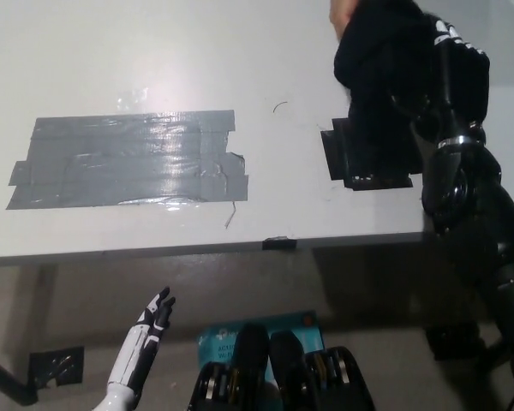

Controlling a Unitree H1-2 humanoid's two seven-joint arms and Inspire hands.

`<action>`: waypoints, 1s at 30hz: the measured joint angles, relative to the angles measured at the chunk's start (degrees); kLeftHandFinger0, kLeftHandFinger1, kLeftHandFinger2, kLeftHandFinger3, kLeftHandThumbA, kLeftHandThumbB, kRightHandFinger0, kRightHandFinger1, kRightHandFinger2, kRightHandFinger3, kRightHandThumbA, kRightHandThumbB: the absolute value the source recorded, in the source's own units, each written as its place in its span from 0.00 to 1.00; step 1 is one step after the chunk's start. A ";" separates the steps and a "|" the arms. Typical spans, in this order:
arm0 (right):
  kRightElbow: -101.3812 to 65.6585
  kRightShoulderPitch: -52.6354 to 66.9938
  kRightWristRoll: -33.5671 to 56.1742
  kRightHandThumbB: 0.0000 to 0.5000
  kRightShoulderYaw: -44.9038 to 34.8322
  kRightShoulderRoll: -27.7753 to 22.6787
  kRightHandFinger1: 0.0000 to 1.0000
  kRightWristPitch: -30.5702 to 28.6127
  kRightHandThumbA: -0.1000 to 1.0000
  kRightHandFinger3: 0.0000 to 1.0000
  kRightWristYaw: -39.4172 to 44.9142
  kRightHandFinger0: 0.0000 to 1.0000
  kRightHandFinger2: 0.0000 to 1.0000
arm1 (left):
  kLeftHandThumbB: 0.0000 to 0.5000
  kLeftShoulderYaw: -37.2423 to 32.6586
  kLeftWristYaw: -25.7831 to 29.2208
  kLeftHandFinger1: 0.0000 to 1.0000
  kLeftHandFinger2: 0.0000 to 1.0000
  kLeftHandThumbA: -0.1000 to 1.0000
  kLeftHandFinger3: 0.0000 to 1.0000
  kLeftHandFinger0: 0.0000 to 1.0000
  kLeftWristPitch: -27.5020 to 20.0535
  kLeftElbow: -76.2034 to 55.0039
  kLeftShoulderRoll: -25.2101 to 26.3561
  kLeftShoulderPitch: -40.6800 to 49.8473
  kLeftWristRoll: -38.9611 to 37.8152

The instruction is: A person hands a black t-shirt to the robot and rhe robot picks it up with its right hand and places it on the black spot on the desk infron tof it

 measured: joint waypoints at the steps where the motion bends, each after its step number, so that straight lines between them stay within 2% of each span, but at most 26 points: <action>1: -0.03 0.00 0.03 0.33 0.00 0.00 0.61 -0.30 0.00 1.00 -0.31 0.07 0.93 | 0.98 -0.01 0.00 1.00 1.00 1.00 1.00 1.00 0.00 0.01 0.03 -0.08 0.02; 2: -0.16 0.00 0.06 0.37 -0.01 -0.02 0.60 -0.64 0.00 1.00 -0.67 0.08 0.96 | 0.96 -0.02 0.00 1.00 1.00 1.00 1.00 1.00 0.01 0.03 0.08 -0.19 0.08; 4: -0.36 -0.01 0.07 0.31 -0.01 -0.03 0.56 -1.05 0.00 0.98 -0.98 0.05 0.93 | 0.97 -0.07 0.00 1.00 1.00 1.00 1.00 1.00 0.02 0.06 0.14 -0.30 0.16; 5: -1.28 0.00 0.12 0.31 -0.08 -0.03 0.56 -1.57 0.00 0.98 -1.60 0.04 0.93 | 0.97 -0.13 -0.01 1.00 1.00 1.00 1.00 1.00 0.07 0.08 0.23 -0.45 0.26; 8: -2.98 0.00 0.37 0.34 -0.35 -0.05 0.47 -2.70 0.00 0.97 -2.23 0.00 0.82 | 0.97 -0.18 -0.05 1.00 1.00 1.00 1.00 1.00 0.18 0.07 0.34 -0.60 0.31; 10: -4.61 0.06 0.51 0.34 -0.57 -0.11 0.45 -3.41 0.00 0.97 -2.73 0.00 0.81 | 0.97 -0.21 -0.11 1.00 1.00 1.00 1.00 1.00 0.27 0.07 0.36 -0.57 0.31; 12: -6.74 0.35 0.52 0.40 -0.87 -0.21 0.41 -3.59 0.00 0.86 -2.89 0.00 0.83 | 0.95 -0.27 -0.14 1.00 1.00 1.00 1.00 1.00 0.32 0.07 0.38 -0.52 0.30; 13: -8.01 0.47 0.54 0.40 -1.07 -0.24 0.41 -3.60 0.00 0.86 -2.91 0.00 0.83 | 0.95 -0.28 -0.16 1.00 1.00 1.00 1.00 1.00 0.32 0.07 0.39 -0.52 0.28; 14: -9.96 0.72 0.56 0.40 -1.40 -0.26 0.37 -3.58 0.00 0.79 -2.91 0.00 0.82 | 0.98 -0.28 -0.20 1.00 1.00 1.00 1.00 1.00 0.31 0.09 0.42 -0.55 0.17; 15: -10.38 0.75 0.57 0.39 -1.46 -0.26 0.37 -3.58 0.00 0.78 -2.91 0.00 0.82 | 0.99 -0.27 -0.20 1.00 1.00 1.00 1.00 1.00 0.31 0.09 0.43 -0.55 0.14; 17: -15.06 1.27 0.57 0.40 -1.89 -0.34 0.39 -3.53 0.00 0.87 -2.84 0.00 0.85 | 0.99 -0.25 -0.27 1.00 1.00 1.00 1.00 1.00 0.32 0.12 0.50 -0.60 -0.19; 18: -16.33 1.46 0.55 0.38 -1.89 -0.35 0.45 -3.53 0.00 0.98 -2.79 0.00 0.85 | 0.99 -0.25 -0.31 1.00 1.00 1.00 1.00 1.00 0.31 0.14 0.51 -0.60 -0.27; 19: -17.50 1.66 0.55 0.38 -1.89 -0.33 0.45 -3.57 0.00 1.00 -2.74 0.00 0.82 | 0.99 -0.26 -0.43 1.00 0.99 1.00 1.00 1.00 0.31 0.17 0.52 -0.60 -0.34; 22: -18.04 2.10 0.59 0.39 -1.77 -0.20 0.46 -3.89 0.00 1.00 -2.63 0.00 0.83 | 0.99 -0.31 -0.57 1.00 0.98 1.00 1.00 1.00 0.32 0.17 0.53 -0.57 -0.38; 23: -17.99 2.56 0.57 0.42 -1.59 -0.12 0.46 -3.90 0.00 0.95 -2.62 0.00 0.86 | 0.99 -0.31 -0.60 1.00 0.96 1.00 1.00 1.00 0.32 0.18 0.53 -0.55 -0.38; 26: -16.65 3.91 0.43 0.34 -0.28 0.24 0.44 -3.97 0.00 0.92 -2.61 0.00 0.85 | 0.99 -0.32 -0.64 1.00 0.93 1.00 1.00 1.00 0.32 0.18 0.52 -0.56 -0.36; 30: -11.19 5.46 0.51 0.37 1.45 1.36 0.41 -4.57 0.00 0.89 -2.30 0.00 0.85 | 0.99 -0.34 -0.68 1.00 0.88 1.00 0.99 1.00 0.31 0.18 0.51 -0.61 -0.33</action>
